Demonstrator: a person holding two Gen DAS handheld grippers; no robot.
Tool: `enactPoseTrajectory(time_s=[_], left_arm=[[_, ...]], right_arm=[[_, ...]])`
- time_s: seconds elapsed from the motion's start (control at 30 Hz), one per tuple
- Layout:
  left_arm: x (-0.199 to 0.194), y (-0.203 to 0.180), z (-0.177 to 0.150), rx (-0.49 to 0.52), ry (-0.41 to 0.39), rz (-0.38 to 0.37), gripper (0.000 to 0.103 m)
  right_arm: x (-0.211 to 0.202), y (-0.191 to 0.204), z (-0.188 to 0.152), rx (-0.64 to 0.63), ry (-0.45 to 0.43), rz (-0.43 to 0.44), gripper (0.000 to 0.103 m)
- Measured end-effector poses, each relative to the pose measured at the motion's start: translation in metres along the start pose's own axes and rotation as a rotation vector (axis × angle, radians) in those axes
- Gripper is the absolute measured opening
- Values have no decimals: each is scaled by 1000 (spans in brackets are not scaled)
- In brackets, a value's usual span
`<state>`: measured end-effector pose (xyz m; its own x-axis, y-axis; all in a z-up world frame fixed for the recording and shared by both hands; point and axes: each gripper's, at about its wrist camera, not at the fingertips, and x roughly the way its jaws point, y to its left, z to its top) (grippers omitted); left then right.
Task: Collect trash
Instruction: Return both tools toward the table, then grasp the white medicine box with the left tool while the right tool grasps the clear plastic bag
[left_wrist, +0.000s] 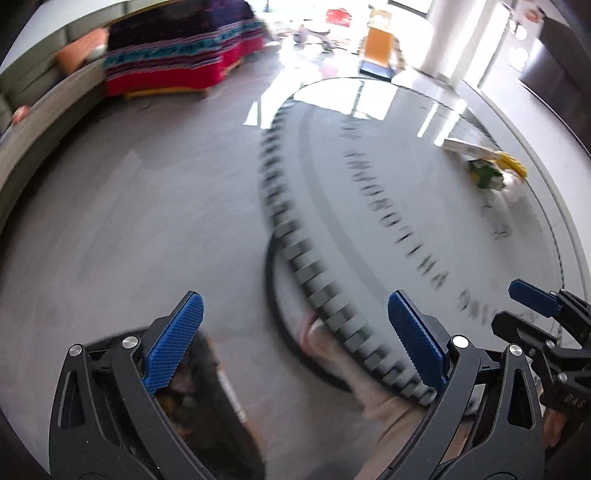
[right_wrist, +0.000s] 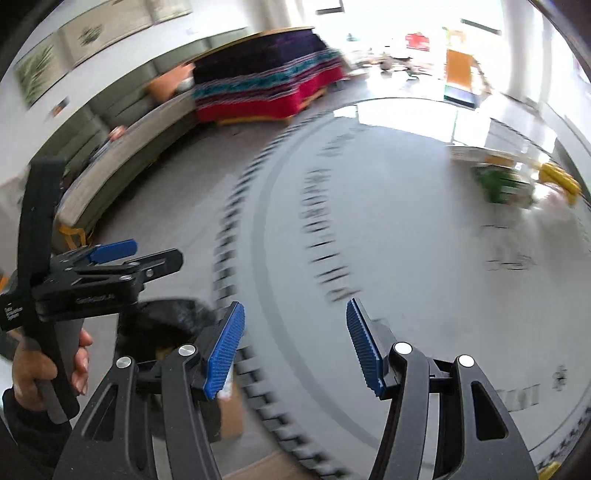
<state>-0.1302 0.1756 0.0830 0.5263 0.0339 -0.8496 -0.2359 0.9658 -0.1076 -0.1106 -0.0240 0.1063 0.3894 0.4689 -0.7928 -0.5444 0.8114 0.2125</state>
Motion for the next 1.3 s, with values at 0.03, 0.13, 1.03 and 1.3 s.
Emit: enactPoseTrajectory(time_s=[0.03, 0.13, 1.03, 1.3], left_arm=[[5, -13, 10, 18, -3, -7, 97], [18, -47, 33, 53, -5, -34, 97], [191, -287, 225, 56, 199, -103, 97], [238, -302, 231, -96, 296, -66, 97]], right_arm=[[-2, -15, 4, 23, -6, -15, 59], [-7, -53, 12, 77, -18, -52, 59], [10, -332, 107, 501, -105, -337, 75], [43, -349, 118, 556, -63, -360, 79]])
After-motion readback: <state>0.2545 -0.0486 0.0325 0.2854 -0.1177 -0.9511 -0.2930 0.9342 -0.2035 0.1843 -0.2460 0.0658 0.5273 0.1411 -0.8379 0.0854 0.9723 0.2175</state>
